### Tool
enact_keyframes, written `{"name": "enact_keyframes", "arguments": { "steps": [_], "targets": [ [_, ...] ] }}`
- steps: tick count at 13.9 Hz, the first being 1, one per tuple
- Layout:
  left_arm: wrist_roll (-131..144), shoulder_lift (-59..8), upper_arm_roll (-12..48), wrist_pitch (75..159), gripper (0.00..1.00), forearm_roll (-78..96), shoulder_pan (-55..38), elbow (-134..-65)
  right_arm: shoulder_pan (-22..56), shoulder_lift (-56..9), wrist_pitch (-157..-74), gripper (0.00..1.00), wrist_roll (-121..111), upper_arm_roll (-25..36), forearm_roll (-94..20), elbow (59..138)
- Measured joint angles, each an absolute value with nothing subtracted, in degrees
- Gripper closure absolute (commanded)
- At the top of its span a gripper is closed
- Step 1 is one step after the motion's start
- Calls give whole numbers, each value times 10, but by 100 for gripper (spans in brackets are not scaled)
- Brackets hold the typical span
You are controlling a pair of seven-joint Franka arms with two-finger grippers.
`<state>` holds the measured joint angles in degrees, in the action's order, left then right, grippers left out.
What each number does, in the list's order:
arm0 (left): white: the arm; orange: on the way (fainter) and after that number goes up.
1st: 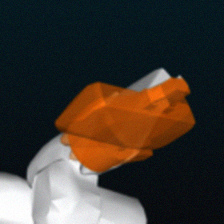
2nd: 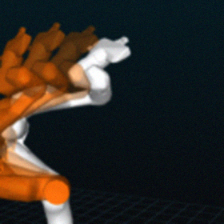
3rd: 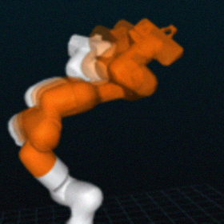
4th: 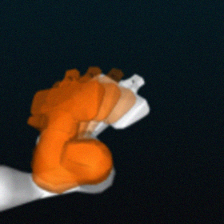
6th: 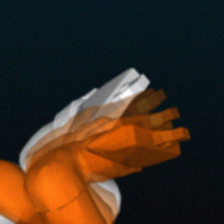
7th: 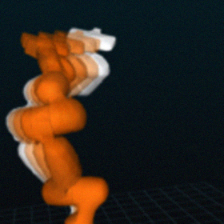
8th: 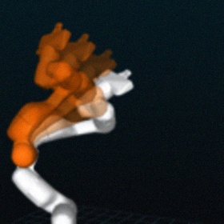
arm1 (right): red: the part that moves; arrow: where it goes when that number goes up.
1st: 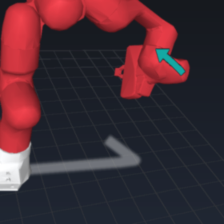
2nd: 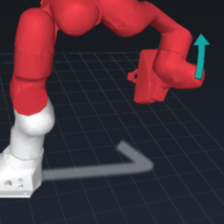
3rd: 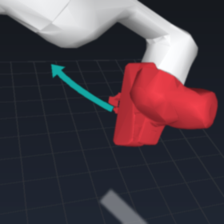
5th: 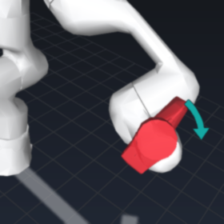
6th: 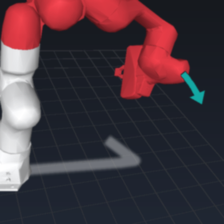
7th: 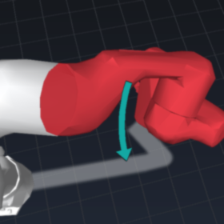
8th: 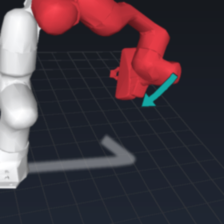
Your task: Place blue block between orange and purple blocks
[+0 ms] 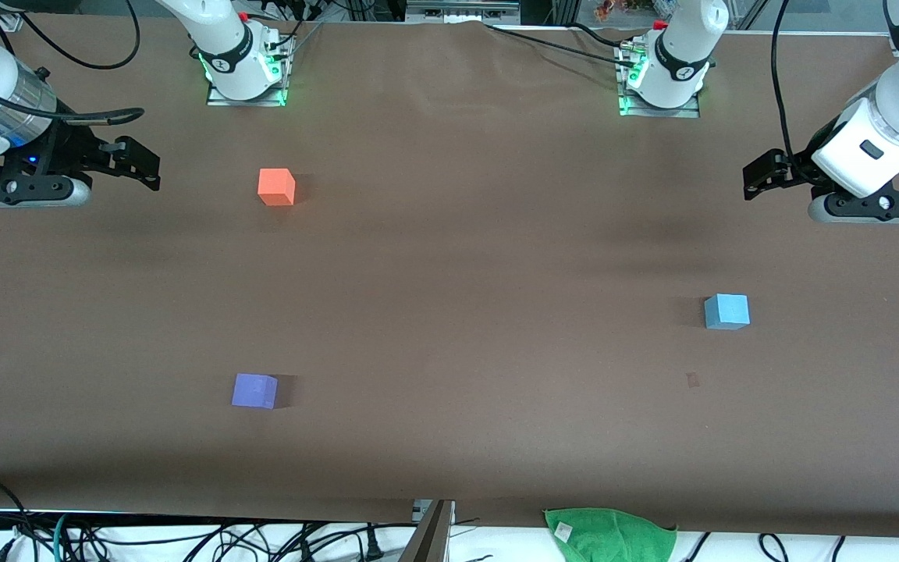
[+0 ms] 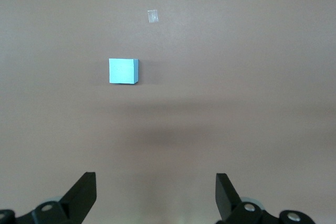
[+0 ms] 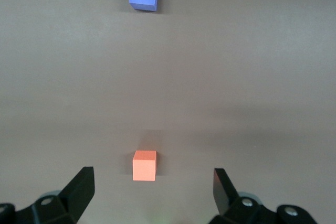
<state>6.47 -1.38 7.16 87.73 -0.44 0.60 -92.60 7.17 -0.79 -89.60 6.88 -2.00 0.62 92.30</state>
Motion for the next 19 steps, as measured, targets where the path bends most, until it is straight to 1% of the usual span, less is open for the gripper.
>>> {"name": "enact_keyframes", "arguments": {
  "steps": [15,19],
  "targets": [
    [64,-23,71,876,0,-4,6,-926,72,-8,-897,0,69,-20,6,923],
    [64,-35,68,841,0,-4,8,-924,72,-8,-897,0,69,-20,6,923]
  ]
}}
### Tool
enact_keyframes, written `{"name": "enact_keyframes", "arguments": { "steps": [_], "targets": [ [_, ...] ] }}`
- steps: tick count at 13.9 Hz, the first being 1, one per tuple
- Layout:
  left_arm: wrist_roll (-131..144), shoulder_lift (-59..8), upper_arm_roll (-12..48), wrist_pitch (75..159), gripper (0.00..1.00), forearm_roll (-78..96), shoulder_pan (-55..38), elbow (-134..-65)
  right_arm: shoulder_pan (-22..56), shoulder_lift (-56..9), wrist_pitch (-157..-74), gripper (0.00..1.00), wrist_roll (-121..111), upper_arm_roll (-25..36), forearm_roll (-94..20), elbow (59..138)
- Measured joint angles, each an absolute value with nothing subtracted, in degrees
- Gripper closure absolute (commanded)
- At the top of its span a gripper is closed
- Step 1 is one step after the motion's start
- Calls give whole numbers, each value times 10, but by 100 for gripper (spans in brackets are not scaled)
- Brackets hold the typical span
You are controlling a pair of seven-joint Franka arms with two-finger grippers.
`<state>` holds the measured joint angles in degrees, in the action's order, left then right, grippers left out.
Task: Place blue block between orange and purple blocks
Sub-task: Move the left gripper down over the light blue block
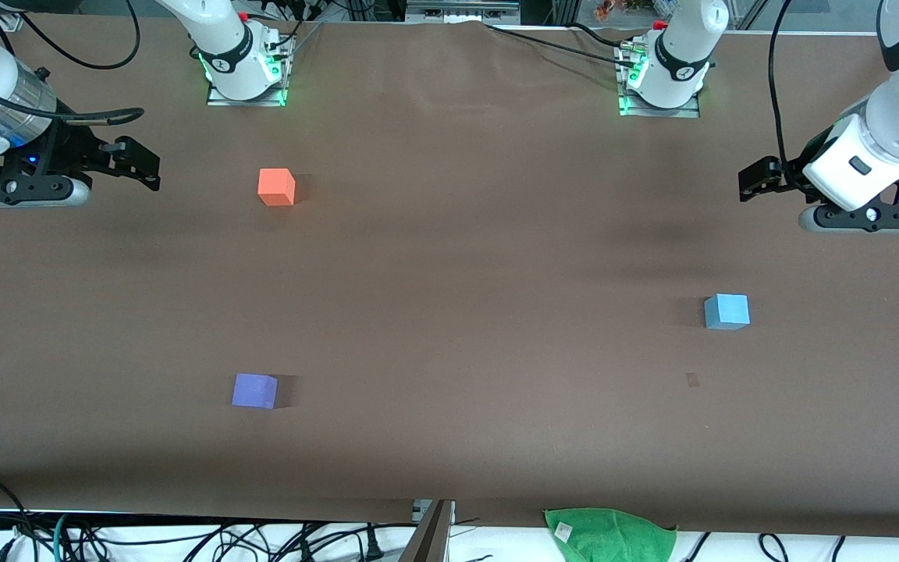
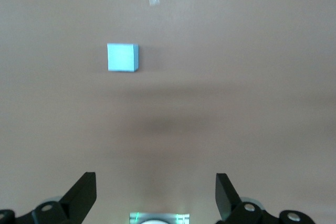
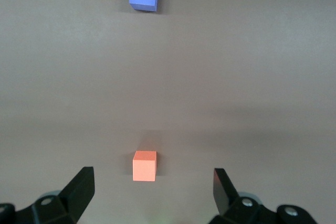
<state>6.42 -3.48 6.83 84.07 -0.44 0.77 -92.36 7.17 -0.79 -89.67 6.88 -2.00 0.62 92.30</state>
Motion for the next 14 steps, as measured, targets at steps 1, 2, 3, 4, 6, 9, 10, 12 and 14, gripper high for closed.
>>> {"name": "enact_keyframes", "arguments": {
  "steps": [1,2,3,4,6,9,10,12,14],
  "targets": [
    [63,-39,67,835,0,-5,9,-924,72,-8,-897,0,69,-20,6,923],
    [60,-44,67,835,0,-7,11,-924,72,-8,-896,0,69,-20,6,923],
    [56,-51,67,844,0,-13,13,-926,72,-8,-896,0,69,-20,6,923],
    [52,-58,67,864,0,-19,14,-930,72,-8,-896,0,69,-20,6,923],
    [48,-71,67,927,0,-27,14,-959,72,-8,-896,0,69,-21,6,923],
    [13,-84,66,1048,0,-32,28,-1036,74,-8,-896,0,69,-21,6,923],
    [2,-93,65,1084,0,-32,40,-1056,74,-8,-896,0,69,-21,6,923],
    [-13,-125,63,1155,0,-32,63,-1077,75,-8,-896,0,69,-21,6,923],
    [-20,-174,61,1224,0,-32,83,-1082,75,-8,-896,0,69,-21,6,923]
  ]
}}
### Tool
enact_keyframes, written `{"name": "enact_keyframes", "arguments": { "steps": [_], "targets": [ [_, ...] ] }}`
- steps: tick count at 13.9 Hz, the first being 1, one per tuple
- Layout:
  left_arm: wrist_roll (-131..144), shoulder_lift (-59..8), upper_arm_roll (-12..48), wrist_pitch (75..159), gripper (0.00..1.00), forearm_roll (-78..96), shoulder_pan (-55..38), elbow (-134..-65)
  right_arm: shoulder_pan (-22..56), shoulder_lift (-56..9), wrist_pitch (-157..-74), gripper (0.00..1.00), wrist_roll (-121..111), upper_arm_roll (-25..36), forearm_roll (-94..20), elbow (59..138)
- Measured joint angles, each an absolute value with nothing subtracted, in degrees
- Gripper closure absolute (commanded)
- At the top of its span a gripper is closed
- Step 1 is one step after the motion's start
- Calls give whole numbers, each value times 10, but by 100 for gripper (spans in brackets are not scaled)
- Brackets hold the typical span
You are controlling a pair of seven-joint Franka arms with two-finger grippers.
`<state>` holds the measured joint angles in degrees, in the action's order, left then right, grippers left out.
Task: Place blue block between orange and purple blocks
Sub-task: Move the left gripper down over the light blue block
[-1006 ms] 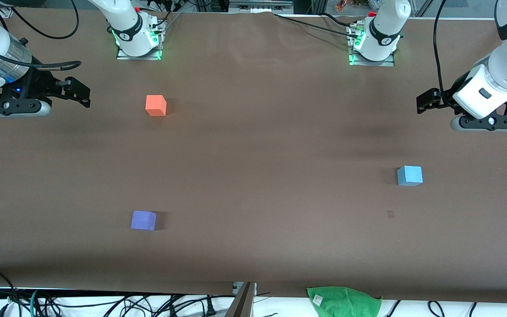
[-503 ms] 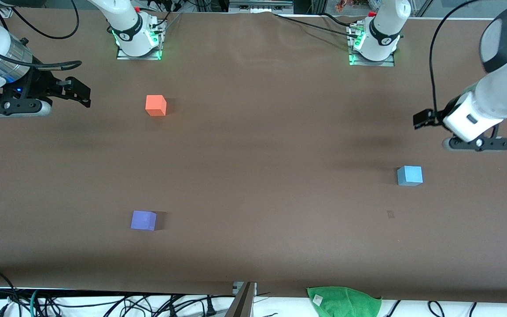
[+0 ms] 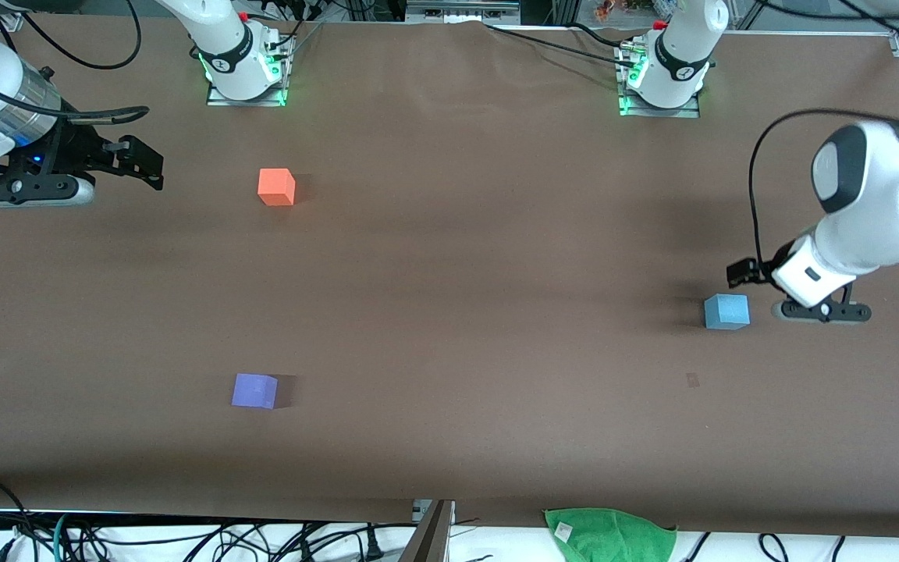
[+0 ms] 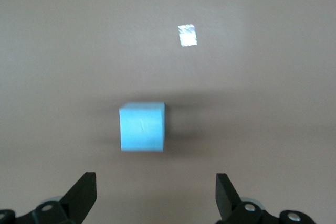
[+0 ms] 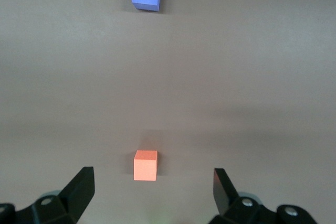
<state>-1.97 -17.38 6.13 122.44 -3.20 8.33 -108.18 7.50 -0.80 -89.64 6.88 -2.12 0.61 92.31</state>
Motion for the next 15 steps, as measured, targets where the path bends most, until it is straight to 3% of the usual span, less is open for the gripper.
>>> {"name": "enact_keyframes", "arguments": {
  "steps": [3,6,15],
  "targets": [
    [-25,-247,61,1299,0,-50,90,-1080,75,-8,-897,0,69,-21,6,923],
    [-25,-294,61,1321,0,-66,92,-1076,75,-8,-901,0,69,-21,6,923],
    [-62,-309,61,1320,0,-67,106,-1075,76,-8,-903,0,69,-21,6,923]
  ]
}}
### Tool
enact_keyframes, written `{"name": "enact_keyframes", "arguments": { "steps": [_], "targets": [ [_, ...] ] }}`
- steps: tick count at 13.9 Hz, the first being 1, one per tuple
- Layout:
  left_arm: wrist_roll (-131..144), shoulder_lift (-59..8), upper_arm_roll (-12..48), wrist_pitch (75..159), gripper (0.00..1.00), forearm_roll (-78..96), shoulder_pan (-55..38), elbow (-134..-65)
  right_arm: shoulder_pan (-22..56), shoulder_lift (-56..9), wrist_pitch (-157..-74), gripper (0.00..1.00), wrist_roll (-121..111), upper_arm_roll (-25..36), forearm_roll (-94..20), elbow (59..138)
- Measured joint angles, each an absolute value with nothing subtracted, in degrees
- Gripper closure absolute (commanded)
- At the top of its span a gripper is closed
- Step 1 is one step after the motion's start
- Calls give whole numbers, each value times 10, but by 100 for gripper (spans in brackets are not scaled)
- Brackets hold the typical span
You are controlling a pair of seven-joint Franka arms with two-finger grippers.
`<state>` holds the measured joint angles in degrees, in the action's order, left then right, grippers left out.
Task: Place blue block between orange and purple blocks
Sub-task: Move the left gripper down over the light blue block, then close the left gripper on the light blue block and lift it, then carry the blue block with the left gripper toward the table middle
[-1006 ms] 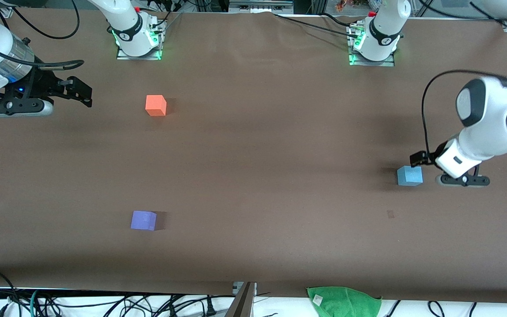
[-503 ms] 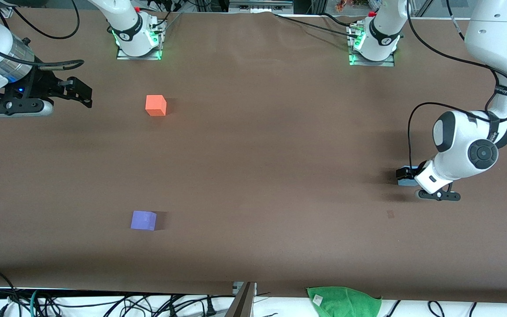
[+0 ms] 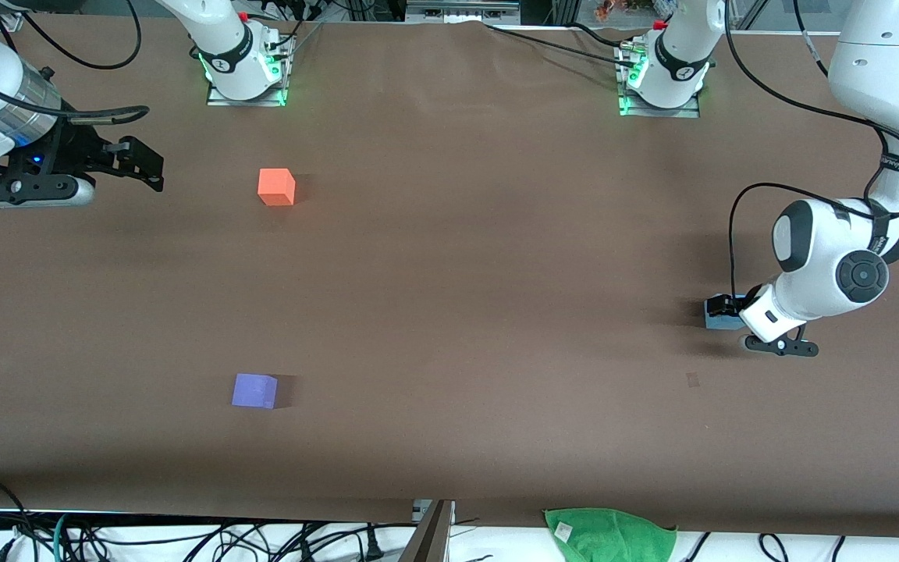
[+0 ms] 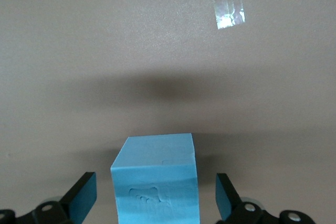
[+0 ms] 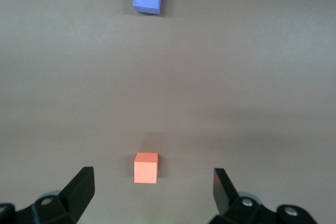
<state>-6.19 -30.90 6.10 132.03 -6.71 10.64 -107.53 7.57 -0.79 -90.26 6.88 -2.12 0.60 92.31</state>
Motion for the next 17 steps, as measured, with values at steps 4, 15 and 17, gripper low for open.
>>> {"name": "enact_keyframes", "arguments": {
  "steps": [4,15,17],
  "targets": [
    [-62,-329,61,1320,53,-67,110,-1076,76,-8,-903,0,69,-21,6,923],
    [-50,-317,128,1111,87,-63,97,-957,76,-8,-903,0,69,-20,6,923],
    [-15,-312,178,1060,87,-57,71,-916,76,-8,-903,0,69,-20,6,923]
  ]
}}
